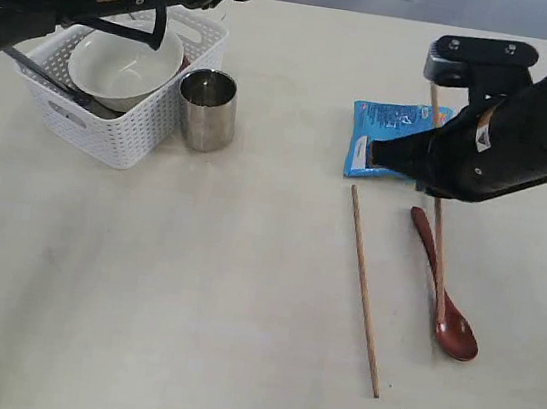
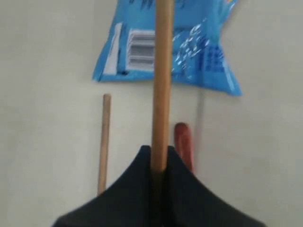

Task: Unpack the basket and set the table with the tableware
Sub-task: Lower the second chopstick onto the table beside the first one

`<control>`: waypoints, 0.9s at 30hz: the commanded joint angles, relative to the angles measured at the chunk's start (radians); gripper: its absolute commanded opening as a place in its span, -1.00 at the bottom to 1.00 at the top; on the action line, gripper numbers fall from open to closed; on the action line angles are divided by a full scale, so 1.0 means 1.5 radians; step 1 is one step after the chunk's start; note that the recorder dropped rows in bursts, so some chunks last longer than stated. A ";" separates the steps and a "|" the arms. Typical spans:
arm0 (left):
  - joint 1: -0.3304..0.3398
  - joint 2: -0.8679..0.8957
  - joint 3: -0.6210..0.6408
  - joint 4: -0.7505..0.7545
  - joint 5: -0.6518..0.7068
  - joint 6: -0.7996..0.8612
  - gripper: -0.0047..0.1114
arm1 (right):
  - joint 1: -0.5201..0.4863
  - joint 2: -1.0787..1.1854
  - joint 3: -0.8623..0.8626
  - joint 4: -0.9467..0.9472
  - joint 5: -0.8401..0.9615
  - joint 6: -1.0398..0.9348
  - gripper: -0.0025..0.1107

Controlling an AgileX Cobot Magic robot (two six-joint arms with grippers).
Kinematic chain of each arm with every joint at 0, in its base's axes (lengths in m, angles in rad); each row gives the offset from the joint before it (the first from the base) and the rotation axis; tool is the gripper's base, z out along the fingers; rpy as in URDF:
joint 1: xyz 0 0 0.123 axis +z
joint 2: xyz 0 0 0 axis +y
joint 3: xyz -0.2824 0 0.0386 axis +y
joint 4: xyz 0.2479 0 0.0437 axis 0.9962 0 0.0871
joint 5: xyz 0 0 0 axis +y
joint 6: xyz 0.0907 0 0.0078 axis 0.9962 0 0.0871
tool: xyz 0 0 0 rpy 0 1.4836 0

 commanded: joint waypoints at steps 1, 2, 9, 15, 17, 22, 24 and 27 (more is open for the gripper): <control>-0.001 -0.005 0.004 0.021 0.001 0.001 0.08 | -0.001 -0.004 0.007 0.151 0.032 -0.155 -0.96; -0.001 -0.005 0.004 0.021 0.003 0.001 0.08 | -0.001 -0.004 0.014 0.161 0.027 -0.157 -0.96; -0.001 -0.005 0.004 0.029 0.003 -0.001 0.08 | -0.001 -0.004 0.111 0.192 -0.073 -0.156 -0.96; -0.001 -0.005 0.004 0.029 0.003 -0.001 0.08 | -0.001 -0.004 0.130 0.207 -0.099 -0.175 -0.96; -0.001 -0.005 0.004 0.030 0.003 -0.001 0.08 | -0.001 -0.004 0.130 0.207 -0.099 -0.182 -0.96; -0.001 -0.005 0.004 0.030 0.003 -0.001 0.08 | 0.013 0.029 0.133 0.207 -0.107 -0.190 -0.96; -0.001 -0.005 0.004 0.030 0.003 -0.001 0.08 | 0.036 0.061 0.133 0.207 -0.141 -0.190 -0.96; -0.001 -0.005 0.004 0.031 0.003 -0.001 0.08 | 0.037 0.095 0.133 0.207 -0.171 -0.186 -0.96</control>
